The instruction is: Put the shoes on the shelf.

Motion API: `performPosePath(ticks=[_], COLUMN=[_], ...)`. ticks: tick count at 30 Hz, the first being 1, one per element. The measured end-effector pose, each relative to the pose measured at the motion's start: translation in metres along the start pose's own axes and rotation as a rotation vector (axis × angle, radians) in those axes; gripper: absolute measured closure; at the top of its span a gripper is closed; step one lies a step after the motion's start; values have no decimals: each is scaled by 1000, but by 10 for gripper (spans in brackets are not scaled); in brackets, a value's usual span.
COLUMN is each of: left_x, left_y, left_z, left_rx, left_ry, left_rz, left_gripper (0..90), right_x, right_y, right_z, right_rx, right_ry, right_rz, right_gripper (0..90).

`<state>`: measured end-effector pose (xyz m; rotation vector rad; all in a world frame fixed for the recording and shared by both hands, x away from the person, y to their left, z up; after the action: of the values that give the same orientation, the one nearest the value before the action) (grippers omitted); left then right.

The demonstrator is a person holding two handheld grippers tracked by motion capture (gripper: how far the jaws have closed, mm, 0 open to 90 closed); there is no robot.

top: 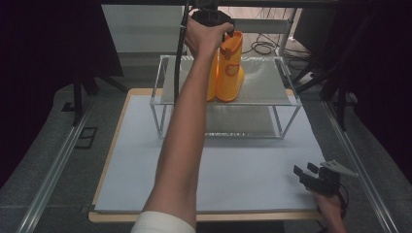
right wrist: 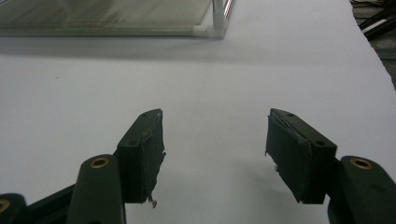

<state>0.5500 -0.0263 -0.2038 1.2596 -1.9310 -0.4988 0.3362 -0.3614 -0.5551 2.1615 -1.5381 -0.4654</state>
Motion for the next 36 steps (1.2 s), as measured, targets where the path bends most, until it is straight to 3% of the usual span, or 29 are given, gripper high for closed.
performPosePath(ticks=[4,6,8,9,12,14,20,25,36], left_x=[-4,-5,-7,-7,-10,-11,-16,-22,-33], left_y=[19,23,33,33,44,50,66,69,79], left_z=[6,7,13,13,22,27,45,56,83], left_rx=[10,6,-6,-6,-22,-22,-10,-10,-45], left_ry=[-83,-98,-144,-144,-212,-235,-261,-263,-343], left_rz=[56,68,109,109,131,142,179,203,227], left_gripper=[586,622,675,689,731,747,777,789,855], right_x=[1,0,0,0,2,3,3,2,3], right_y=[-1,-1,0,0,1,1,0,1,1], right_z=[1,1,1,1,1,2,2,2,3], right_rx=[-4,-4,-6,-6,-9,-9,-12,-10,-14], right_ry=[7,7,9,9,1,-1,7,10,12], right_rz=[6,7,9,9,14,17,21,21,27], right_gripper=[367,366,367,367,366,367,366,366,366])
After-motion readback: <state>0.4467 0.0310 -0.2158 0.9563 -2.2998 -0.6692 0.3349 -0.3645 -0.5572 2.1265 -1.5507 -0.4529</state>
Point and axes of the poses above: each handheld gripper's, and its own axes: y roughly backward along the jaws, z roughly out of its underside, x roughly to its right, the point moved 8 cm from there along -y, roughly forward along the jaws, and after that the axes turned 8 degrees about y, right-handed, at the moved point
